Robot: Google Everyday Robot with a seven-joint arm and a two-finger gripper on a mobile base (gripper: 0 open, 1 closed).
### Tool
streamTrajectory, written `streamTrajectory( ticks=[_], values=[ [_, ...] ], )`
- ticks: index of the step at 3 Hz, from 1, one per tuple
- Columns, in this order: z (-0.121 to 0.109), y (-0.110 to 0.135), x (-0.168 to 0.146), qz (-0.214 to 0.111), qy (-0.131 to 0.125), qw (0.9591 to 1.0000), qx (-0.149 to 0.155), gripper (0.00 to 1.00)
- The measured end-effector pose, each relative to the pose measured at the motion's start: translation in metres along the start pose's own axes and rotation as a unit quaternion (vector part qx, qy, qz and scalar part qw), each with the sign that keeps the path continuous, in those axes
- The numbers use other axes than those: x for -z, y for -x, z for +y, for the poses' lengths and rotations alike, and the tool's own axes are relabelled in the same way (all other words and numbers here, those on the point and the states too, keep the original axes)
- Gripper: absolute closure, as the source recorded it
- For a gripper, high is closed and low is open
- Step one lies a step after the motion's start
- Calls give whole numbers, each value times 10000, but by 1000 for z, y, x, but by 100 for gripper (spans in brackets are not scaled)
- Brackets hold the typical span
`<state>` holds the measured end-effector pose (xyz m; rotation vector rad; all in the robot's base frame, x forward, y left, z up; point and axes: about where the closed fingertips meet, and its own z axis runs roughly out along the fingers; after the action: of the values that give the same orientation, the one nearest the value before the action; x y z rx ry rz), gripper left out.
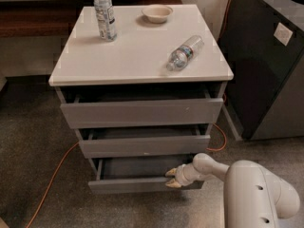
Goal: Place water bottle into bottom drawer
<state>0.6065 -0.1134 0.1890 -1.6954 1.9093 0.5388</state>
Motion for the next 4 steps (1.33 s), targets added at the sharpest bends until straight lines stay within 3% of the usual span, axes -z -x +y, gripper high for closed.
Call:
streamTrajectory(
  ticks=[1,4],
  values=[
    [23,7,3,-49,143,9999,30,100],
    [38,10,3,-34,234,9997,65,100]
  ],
)
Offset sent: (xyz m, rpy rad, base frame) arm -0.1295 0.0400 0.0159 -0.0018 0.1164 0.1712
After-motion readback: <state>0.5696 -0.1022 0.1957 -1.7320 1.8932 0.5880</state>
